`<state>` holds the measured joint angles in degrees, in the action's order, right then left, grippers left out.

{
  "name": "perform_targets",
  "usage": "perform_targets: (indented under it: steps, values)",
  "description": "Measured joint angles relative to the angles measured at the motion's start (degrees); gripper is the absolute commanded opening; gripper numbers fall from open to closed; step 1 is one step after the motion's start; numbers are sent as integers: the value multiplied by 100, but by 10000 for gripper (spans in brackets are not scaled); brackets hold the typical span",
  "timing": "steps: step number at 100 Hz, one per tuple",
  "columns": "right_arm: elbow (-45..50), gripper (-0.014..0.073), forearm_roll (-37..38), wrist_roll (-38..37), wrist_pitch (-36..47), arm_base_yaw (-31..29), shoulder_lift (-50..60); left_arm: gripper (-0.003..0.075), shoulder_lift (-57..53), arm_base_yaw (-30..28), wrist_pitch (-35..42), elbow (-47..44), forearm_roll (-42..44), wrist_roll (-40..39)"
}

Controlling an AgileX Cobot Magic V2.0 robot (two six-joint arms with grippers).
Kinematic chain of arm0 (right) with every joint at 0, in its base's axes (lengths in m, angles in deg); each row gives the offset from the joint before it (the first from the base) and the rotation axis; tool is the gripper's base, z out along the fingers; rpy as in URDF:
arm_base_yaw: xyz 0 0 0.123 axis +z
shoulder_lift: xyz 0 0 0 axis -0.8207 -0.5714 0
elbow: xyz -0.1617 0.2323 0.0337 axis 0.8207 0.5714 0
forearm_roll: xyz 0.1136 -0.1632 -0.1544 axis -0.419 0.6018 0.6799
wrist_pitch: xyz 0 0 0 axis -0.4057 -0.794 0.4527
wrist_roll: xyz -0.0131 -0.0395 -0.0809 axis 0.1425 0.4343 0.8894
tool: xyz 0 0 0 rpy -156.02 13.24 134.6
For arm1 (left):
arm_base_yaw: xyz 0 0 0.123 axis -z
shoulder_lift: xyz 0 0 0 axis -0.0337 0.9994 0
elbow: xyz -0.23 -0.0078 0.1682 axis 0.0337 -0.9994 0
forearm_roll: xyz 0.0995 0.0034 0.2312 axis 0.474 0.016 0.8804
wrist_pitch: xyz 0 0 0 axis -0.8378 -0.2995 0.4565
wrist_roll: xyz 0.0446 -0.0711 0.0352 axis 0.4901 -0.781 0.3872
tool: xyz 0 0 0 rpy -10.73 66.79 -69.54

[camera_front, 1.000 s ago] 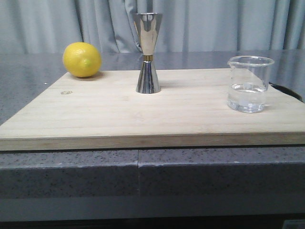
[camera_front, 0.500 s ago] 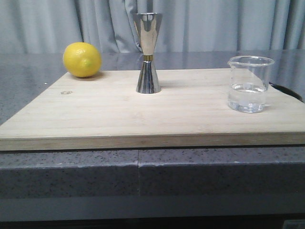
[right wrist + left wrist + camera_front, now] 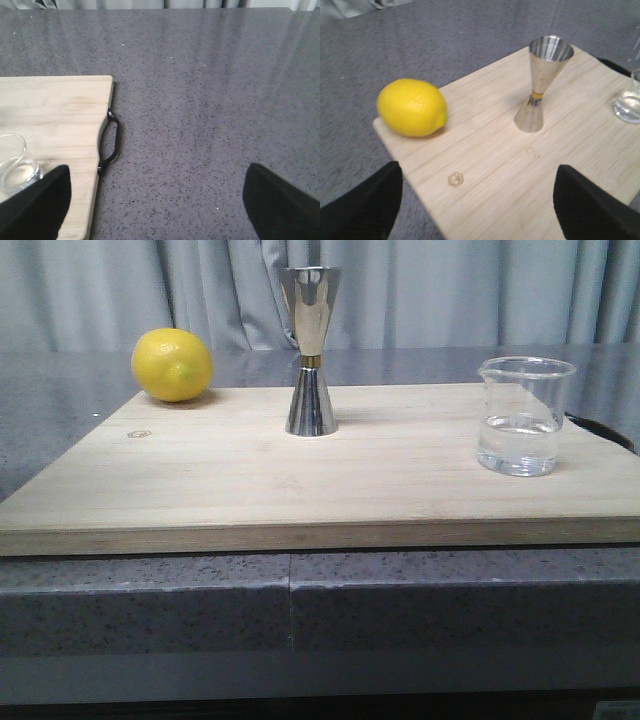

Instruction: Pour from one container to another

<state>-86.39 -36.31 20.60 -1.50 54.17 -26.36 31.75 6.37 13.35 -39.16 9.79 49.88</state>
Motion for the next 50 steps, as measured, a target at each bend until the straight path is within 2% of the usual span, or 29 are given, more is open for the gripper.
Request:
perform_targets:
  steps: [14,23,50]
  values:
    - [0,631,0,0,0,0,0,566,774,37,-475,0,-1373,1614]
    - [0,631,0,0,0,0,0,566,1229,115,-698,0,-1957,2482]
    - [0,631,0,0,0,0,0,566,2357,454,-1372,0,-3191,4138]
